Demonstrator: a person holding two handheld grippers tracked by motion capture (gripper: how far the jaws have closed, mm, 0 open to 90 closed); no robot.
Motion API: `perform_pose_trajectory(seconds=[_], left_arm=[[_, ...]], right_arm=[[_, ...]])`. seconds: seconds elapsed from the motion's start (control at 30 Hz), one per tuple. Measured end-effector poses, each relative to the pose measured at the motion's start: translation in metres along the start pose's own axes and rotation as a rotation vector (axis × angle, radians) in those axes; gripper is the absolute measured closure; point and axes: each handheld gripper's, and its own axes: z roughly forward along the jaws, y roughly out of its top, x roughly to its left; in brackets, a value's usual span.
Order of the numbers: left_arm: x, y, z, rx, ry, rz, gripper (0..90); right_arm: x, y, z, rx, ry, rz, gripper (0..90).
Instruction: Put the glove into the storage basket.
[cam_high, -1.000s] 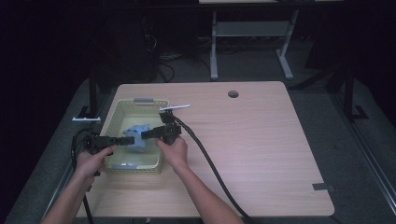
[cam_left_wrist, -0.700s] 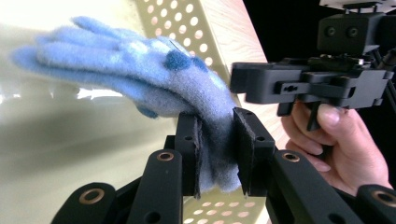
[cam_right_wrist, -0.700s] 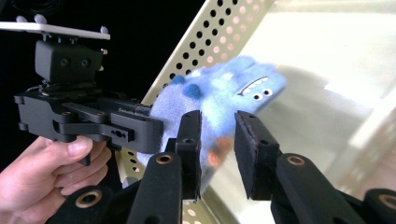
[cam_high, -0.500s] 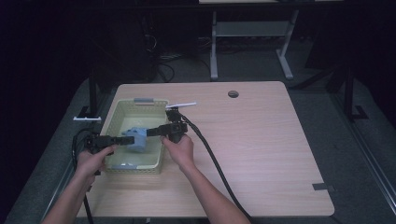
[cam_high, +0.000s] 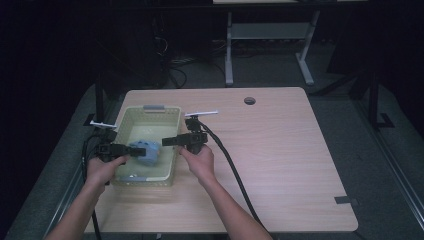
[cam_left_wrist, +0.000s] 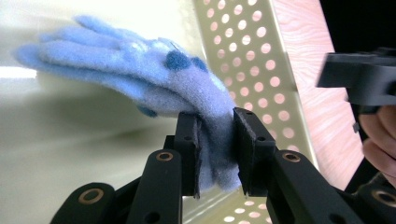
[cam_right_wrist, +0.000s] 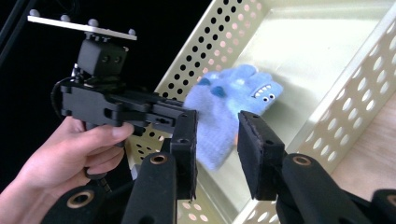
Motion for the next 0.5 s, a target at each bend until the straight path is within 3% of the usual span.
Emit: perform_pose_trajectory(seconds=[0.2,0.3,0.33,0.43,0.5], left_arm=[[-0.008,0.006,0.012,0.092,0.115,0.041,71.3],[-0.006,0.008,0.018,0.134,0.136,0.017,70.7],[-0.003,0.009,0.019,0.154,0.162,0.030,70.5],[-0.002,0.009,0.022,0.171,0.194,0.000,69.9],[0.001,0.010,0.022,0.183,0.220,0.012,69.0]], right_arm=[[0.004,0.001,-0.008,-0.007,0.010,-0.009,66.9],[0.004,0.000,-0.011,-0.009,0.013,-0.011,66.4],[0.004,0.000,-0.012,-0.009,0.010,-0.013,66.3],[0.004,-0.001,-0.015,-0.013,0.010,-0.019,66.3],[0.004,-0.001,-0.017,-0.017,0.013,-0.018,66.2]])
